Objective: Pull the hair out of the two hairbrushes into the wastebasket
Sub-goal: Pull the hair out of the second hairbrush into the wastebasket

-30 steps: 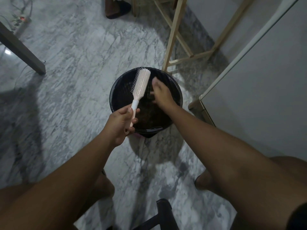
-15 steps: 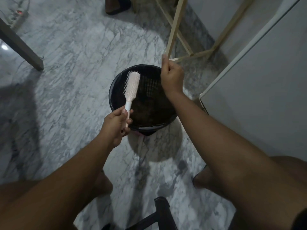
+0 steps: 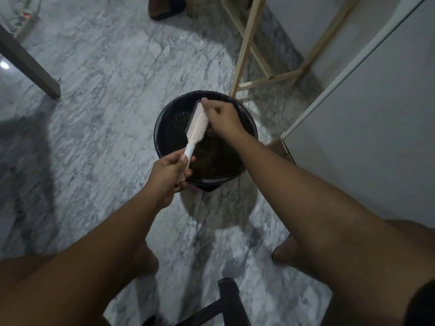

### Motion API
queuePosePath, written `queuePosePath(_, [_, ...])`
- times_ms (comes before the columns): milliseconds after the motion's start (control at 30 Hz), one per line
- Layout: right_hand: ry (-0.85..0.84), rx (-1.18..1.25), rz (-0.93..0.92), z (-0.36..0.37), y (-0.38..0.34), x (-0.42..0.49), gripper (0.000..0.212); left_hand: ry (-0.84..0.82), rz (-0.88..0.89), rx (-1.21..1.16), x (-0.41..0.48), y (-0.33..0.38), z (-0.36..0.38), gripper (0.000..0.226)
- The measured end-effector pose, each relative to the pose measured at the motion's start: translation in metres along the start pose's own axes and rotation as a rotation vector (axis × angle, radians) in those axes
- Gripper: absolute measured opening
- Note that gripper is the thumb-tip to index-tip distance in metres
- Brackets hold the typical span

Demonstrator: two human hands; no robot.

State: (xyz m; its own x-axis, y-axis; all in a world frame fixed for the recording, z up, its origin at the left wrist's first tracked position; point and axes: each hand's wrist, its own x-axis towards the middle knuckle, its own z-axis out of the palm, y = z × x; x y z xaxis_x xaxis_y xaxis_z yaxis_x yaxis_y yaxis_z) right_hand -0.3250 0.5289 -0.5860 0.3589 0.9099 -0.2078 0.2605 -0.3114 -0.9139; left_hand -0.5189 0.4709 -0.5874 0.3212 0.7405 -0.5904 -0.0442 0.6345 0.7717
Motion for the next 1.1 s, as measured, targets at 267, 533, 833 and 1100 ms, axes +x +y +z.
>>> queuePosePath(267, [0.297,-0.415,-0.232,-0.015,0.004,0.004,0.052,0.008,-0.011,-0.046,-0.001,-0.004,0.003,0.025])
queuePosePath(533, [0.107,-0.3,-0.024,-0.025,0.019,-0.001,0.037,0.101,-0.026,-0.115,0.004,-0.007,-0.013,0.033])
queuePosePath(833, [0.005,-0.325,-0.175,0.004,0.029,-0.008,0.085,0.018,-0.013,-0.025,0.006,0.005,-0.002,0.027])
queuePosePath(1100, [0.108,-0.318,-0.056,-0.009,0.044,-0.008,0.019,0.004,-0.014,-0.214,0.01,0.002,0.003,0.034])
